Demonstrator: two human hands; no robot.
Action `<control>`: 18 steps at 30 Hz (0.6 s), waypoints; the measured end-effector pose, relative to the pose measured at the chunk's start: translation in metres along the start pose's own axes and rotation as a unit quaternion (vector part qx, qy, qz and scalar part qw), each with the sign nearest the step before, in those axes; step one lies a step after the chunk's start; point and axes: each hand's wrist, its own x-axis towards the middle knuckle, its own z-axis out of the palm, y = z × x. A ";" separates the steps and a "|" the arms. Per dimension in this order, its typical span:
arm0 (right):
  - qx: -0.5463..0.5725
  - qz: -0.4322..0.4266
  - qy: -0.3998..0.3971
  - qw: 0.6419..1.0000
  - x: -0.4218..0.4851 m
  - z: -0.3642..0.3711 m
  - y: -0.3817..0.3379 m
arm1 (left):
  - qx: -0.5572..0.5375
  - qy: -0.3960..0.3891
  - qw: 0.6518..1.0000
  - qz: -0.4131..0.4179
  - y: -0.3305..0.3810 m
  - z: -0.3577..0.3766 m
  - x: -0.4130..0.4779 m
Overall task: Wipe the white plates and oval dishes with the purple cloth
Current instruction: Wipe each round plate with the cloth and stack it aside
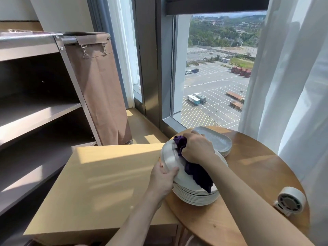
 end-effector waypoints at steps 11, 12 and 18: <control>-0.072 0.041 -0.102 0.991 -0.023 -0.020 0.031 | -0.008 -0.002 1.000 -0.006 -0.003 -0.002 0.002; -0.084 0.029 -0.105 0.991 -0.028 -0.020 0.030 | -0.006 -0.002 1.000 -0.008 -0.003 -0.002 0.003; -0.085 -0.014 -0.114 0.990 -0.041 -0.022 0.008 | -0.002 -0.001 1.000 -0.010 -0.001 -0.002 0.003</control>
